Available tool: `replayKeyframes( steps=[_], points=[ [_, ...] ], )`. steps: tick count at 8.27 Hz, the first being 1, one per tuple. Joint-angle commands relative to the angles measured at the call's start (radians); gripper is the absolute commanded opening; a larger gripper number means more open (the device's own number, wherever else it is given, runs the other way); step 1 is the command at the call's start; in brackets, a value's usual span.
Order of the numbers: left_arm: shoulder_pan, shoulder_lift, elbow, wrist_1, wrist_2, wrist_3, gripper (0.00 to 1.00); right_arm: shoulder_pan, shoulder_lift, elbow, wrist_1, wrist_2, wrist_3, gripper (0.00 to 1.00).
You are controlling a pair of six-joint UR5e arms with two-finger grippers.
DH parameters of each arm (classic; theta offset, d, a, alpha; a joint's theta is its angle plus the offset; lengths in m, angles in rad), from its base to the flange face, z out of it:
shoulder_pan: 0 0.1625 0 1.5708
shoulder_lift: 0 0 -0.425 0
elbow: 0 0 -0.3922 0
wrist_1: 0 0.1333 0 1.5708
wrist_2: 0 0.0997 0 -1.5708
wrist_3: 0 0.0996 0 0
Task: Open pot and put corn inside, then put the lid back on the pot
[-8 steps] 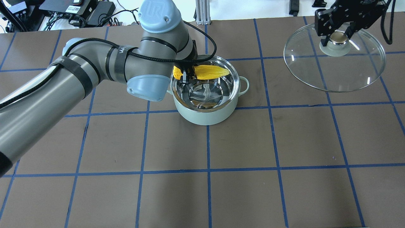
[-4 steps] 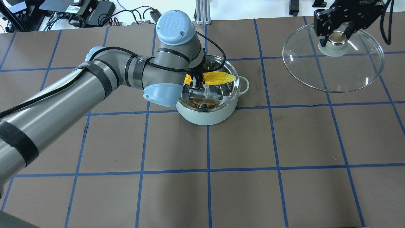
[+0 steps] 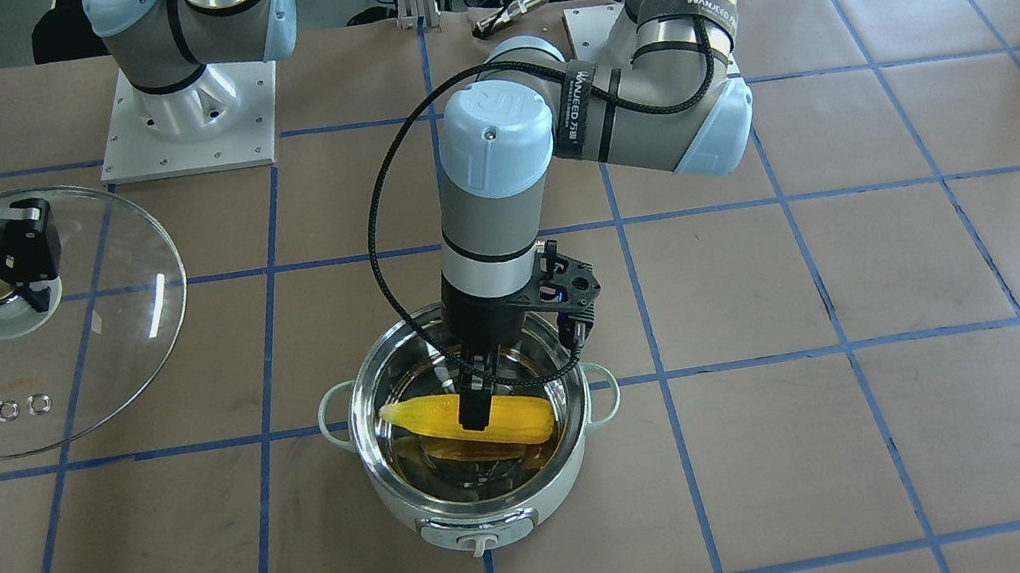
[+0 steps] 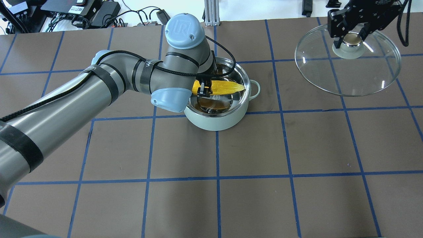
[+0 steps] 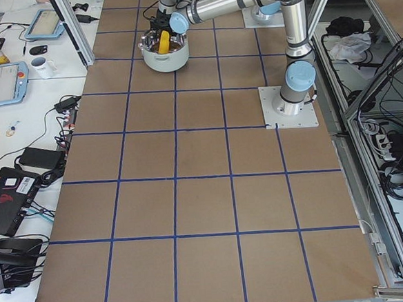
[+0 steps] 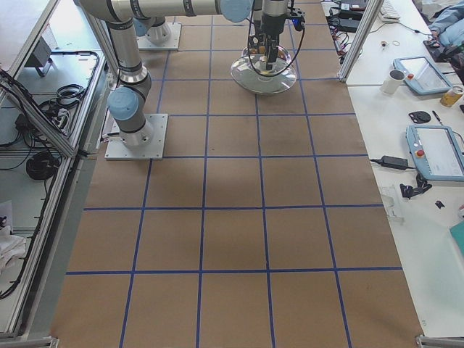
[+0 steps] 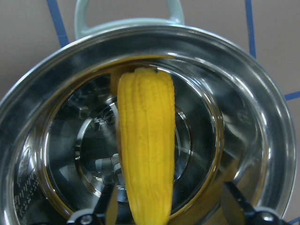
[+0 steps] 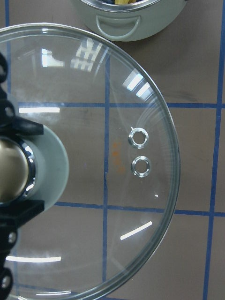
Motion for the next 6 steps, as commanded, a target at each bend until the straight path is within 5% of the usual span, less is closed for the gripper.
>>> replayKeyframes(
  steps=[1,6],
  points=[
    [0.001,0.016,0.006,0.003,-0.009,0.031,0.94,0.0,0.001,0.0,-0.002,0.0,0.0,0.22],
    [0.071,0.114,0.012,-0.041,-0.033,0.548,0.99,0.012,0.024,-0.005,-0.047,0.093,0.052,0.21]
  ],
)
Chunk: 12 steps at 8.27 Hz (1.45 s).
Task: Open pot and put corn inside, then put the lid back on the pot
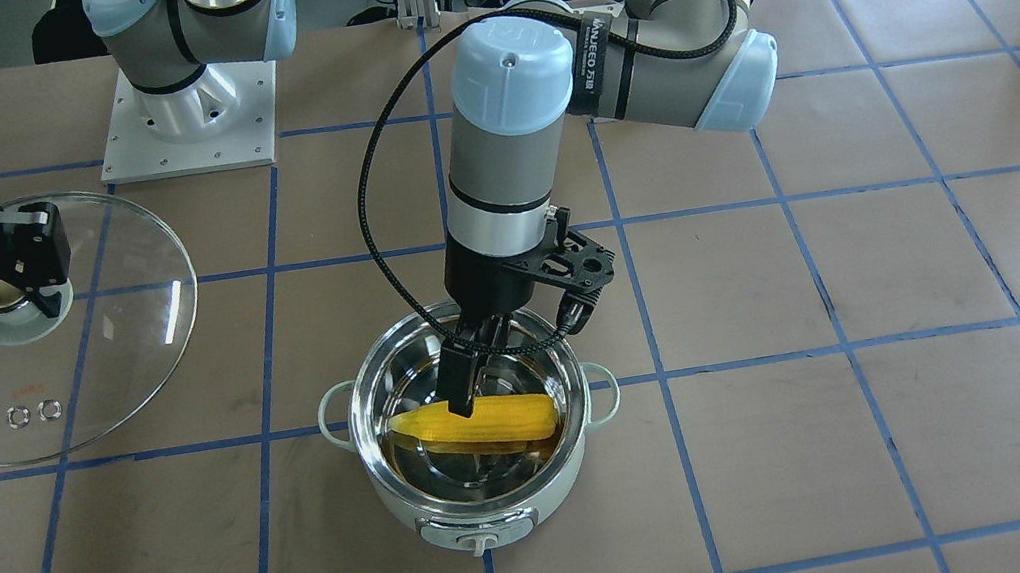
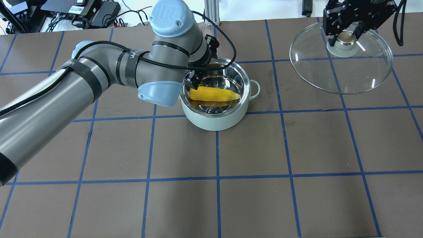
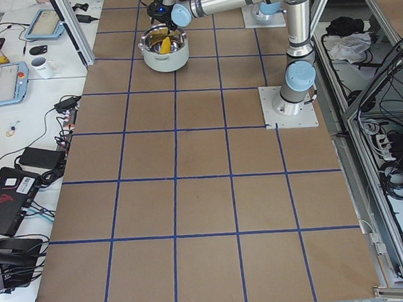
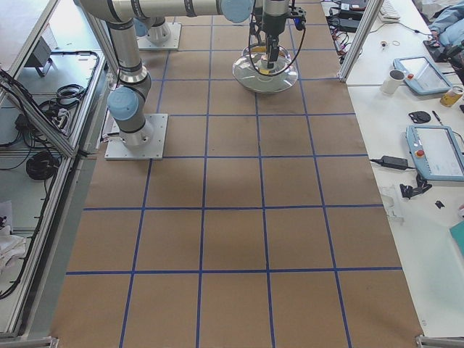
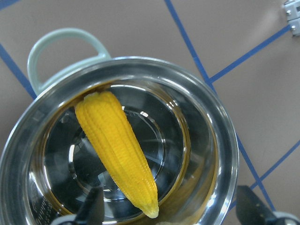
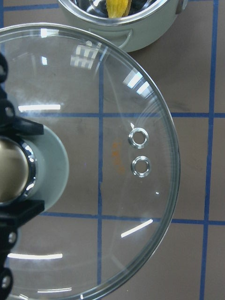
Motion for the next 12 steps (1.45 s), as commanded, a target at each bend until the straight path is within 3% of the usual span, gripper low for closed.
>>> replayKeyframes(
  steps=[1,5,6,8,12],
  points=[
    [0.121,0.068,0.002,-0.088,-0.01,0.395,0.99,0.042,0.031,-0.012,-0.057,0.059,0.074,0.21],
    [0.285,0.171,0.002,-0.254,0.031,0.796,1.0,0.235,0.143,-0.013,-0.229,0.069,0.446,0.22],
    [0.293,0.182,0.002,-0.267,0.118,0.902,1.0,0.28,0.18,-0.012,-0.265,0.101,0.553,0.21],
    [0.296,0.24,0.002,-0.392,0.152,0.961,1.0,0.325,0.229,-0.021,-0.325,0.204,0.714,0.21],
    [0.29,0.323,0.0,-0.506,0.146,1.176,1.0,0.392,0.307,-0.018,-0.387,0.211,0.804,0.19]
  ],
)
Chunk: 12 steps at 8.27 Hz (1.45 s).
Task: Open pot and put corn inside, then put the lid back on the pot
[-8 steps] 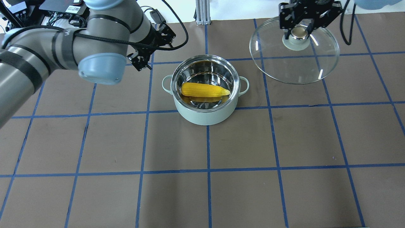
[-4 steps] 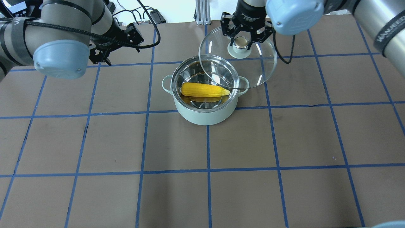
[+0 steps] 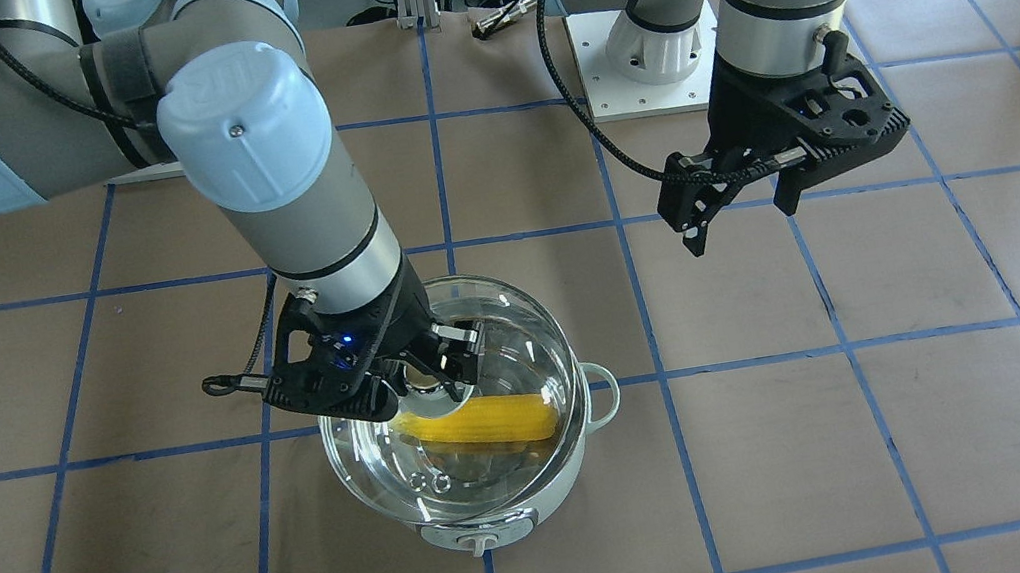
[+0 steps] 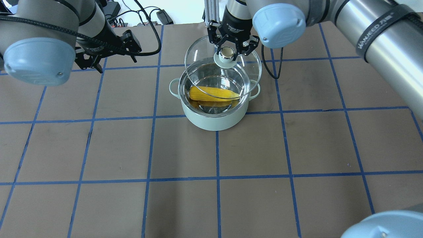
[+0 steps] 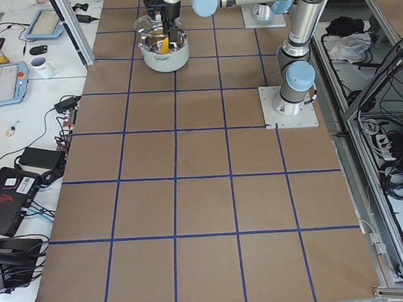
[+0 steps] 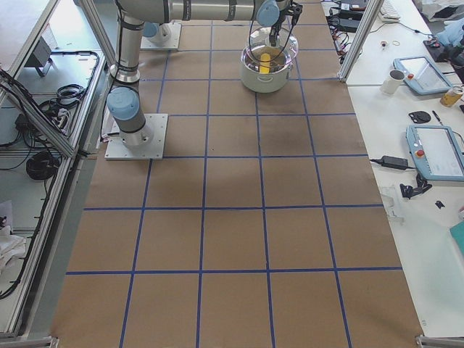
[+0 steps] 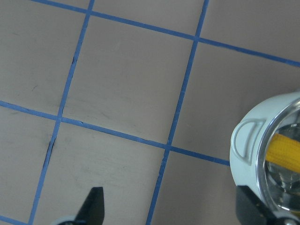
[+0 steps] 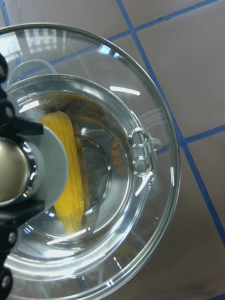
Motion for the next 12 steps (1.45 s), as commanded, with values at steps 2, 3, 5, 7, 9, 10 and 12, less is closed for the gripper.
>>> replayKeyframes(
  steps=[2,3,5,7,9,10,12],
  points=[
    [-0.011,0.034,-0.011,-0.106,-0.009,0.122,1.0,0.044,0.043,0.008,-0.018,-0.042,0.072,0.19],
    [-0.012,0.031,-0.005,-0.171,-0.003,0.12,1.0,0.044,0.044,0.011,-0.013,-0.065,0.072,0.19],
    [-0.012,0.039,-0.001,-0.2,0.002,0.19,1.0,0.044,0.047,0.011,-0.013,-0.055,0.09,0.19],
    [-0.006,0.042,0.0,-0.199,-0.006,0.269,1.0,0.044,0.055,0.014,-0.013,-0.049,0.092,0.19],
    [0.004,0.04,0.0,-0.2,-0.01,0.344,1.0,0.044,0.057,0.014,-0.01,-0.052,0.09,0.19],
    [0.011,0.039,0.0,-0.2,-0.01,0.355,1.0,0.042,0.055,0.014,-0.007,-0.052,0.089,0.2],
    [0.041,0.037,0.0,-0.203,-0.112,0.383,1.0,0.044,0.057,0.015,-0.007,-0.047,0.092,0.23]
  ],
)
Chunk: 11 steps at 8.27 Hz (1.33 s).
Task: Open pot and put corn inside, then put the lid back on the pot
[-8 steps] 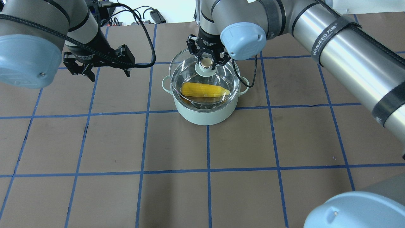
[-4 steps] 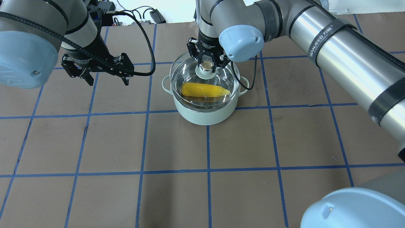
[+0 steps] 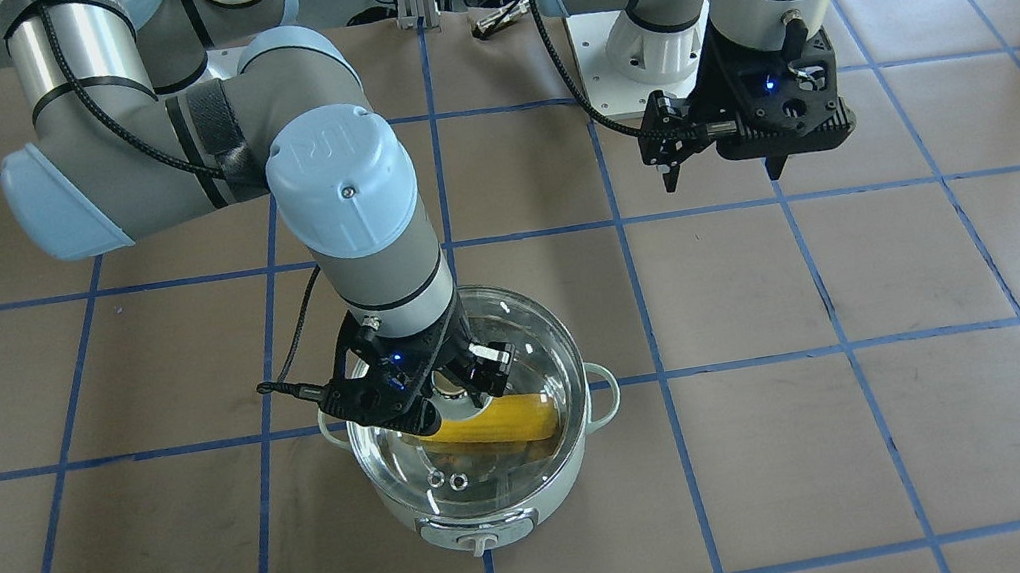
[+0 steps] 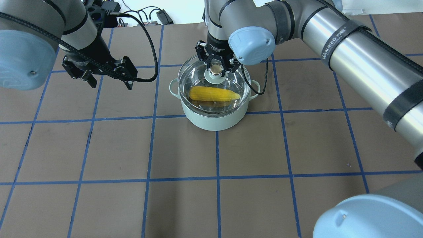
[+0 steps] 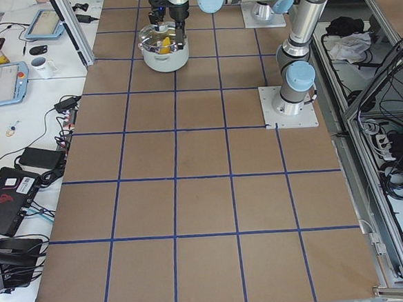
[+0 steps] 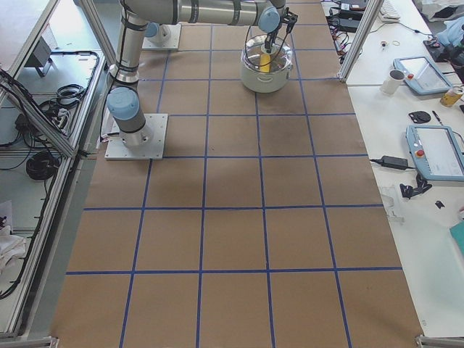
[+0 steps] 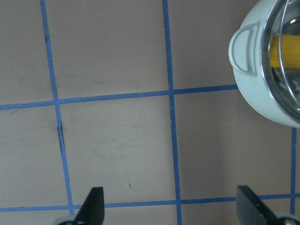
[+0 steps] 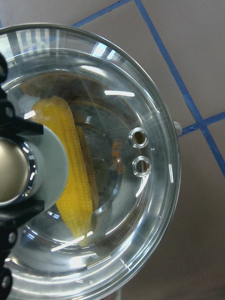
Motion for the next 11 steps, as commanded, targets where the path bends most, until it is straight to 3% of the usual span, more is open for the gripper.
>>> replayKeyframes(
  steps=[1,8,11],
  points=[
    [0.048,-0.001,-0.001,-0.007,-0.09,0.041,1.0,0.0,0.001,0.001,0.0,0.002,0.003,0.25],
    [0.045,-0.006,-0.011,-0.004,-0.084,0.026,1.0,0.0,-0.004,0.022,0.002,0.013,0.0,0.26],
    [0.045,-0.006,-0.011,-0.001,-0.084,0.025,1.0,0.0,-0.002,0.022,-0.007,0.019,-0.003,0.53]
  ],
)
